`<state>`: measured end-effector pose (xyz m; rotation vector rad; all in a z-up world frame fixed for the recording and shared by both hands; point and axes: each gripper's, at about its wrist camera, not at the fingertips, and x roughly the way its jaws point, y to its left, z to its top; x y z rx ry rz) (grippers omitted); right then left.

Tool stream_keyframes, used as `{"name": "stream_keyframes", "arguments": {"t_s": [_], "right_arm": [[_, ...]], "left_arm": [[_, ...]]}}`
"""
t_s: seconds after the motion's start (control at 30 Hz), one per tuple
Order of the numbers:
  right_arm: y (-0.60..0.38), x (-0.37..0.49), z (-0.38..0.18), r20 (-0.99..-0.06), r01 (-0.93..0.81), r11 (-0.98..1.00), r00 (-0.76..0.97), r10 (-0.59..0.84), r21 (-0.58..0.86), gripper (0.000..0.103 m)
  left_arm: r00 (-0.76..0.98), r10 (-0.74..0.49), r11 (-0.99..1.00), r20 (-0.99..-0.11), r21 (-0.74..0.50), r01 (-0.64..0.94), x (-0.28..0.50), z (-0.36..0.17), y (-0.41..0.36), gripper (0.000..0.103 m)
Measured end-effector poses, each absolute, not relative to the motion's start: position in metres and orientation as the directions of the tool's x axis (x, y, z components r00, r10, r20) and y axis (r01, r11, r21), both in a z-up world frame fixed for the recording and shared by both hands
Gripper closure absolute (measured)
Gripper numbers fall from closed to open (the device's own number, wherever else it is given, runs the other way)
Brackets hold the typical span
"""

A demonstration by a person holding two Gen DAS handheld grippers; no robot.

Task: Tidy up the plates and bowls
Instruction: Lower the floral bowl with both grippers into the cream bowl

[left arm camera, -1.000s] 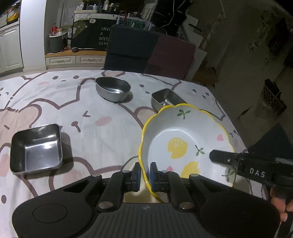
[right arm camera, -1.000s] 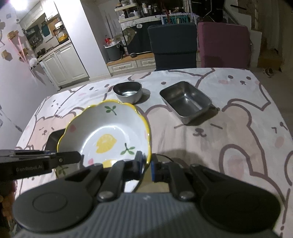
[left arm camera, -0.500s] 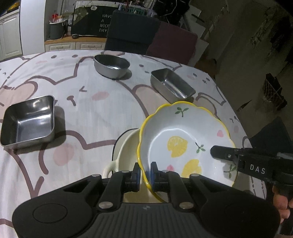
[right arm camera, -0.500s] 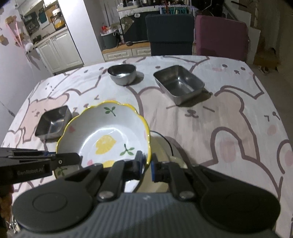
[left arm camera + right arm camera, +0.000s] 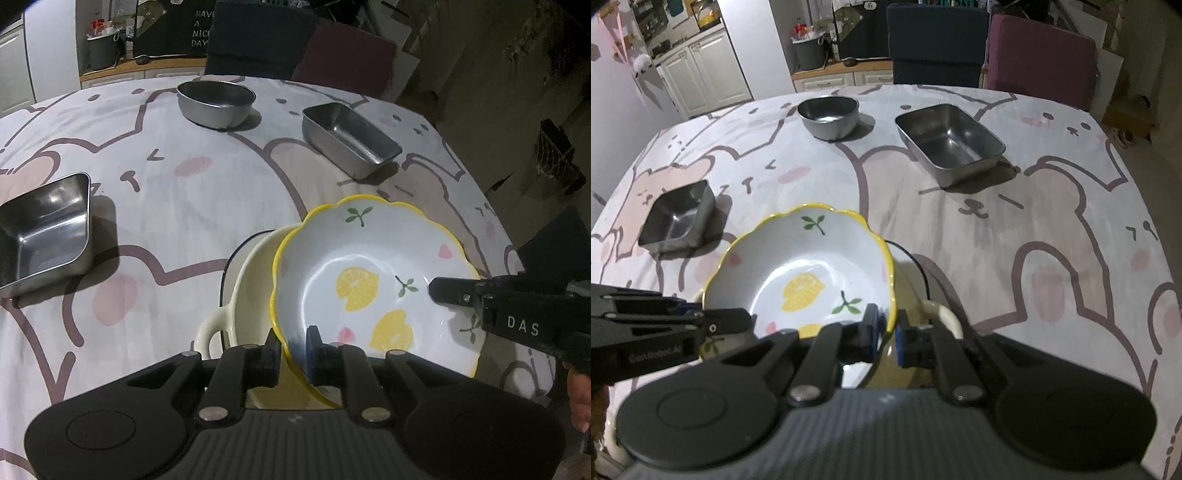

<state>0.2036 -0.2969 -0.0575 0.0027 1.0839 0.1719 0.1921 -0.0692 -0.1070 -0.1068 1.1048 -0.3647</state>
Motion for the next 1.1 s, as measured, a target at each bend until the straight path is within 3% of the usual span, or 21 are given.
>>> {"name": "stream_keyframes", "arguments": {"t_s": [1.1], "right_arm": [[-0.294, 0.212, -0.068, -0.906, -0.136, 0.991, 0.418, 0.060, 0.003, 0.092]], "left_arm": [[0.331, -0.332, 0.913, -0.883, -0.213, 0.348, 0.195, -0.129, -0.091, 0.078]]}}
